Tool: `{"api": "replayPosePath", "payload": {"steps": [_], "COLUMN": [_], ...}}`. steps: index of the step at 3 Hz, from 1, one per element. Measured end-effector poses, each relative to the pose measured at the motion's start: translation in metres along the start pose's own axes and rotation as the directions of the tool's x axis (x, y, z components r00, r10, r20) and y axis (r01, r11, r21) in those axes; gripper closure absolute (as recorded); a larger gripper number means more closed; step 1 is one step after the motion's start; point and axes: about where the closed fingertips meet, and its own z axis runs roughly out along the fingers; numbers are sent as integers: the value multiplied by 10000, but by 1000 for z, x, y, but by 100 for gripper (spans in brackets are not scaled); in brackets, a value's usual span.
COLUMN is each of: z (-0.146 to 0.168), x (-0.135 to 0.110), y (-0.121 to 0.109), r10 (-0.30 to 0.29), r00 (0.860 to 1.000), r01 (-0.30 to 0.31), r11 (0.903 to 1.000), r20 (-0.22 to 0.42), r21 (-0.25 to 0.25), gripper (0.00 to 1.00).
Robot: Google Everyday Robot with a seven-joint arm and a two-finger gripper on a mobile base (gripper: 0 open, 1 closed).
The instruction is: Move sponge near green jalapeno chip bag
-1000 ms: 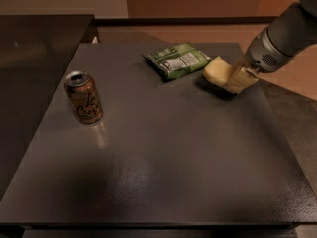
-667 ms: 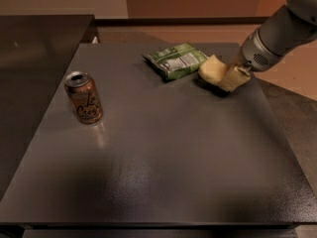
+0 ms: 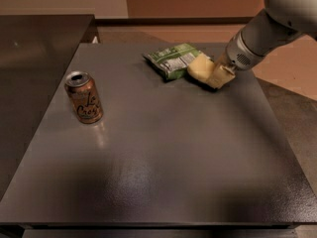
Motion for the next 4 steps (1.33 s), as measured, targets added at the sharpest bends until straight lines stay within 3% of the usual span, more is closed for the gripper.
{"api": "replayPosePath", "payload": {"steps": [2,3,4], "z": [4,5,5], "x": [-1,-1,-1], "y": [1,2,2], "r10": [-23,-34,-35], "r00": [10000,10000,10000], "r01": [23,34,34], "r11": [10000,10000,10000], "r20": [-11,-18,-19], "r21": [-61,-91,-92], "gripper": [13,0,0]}}
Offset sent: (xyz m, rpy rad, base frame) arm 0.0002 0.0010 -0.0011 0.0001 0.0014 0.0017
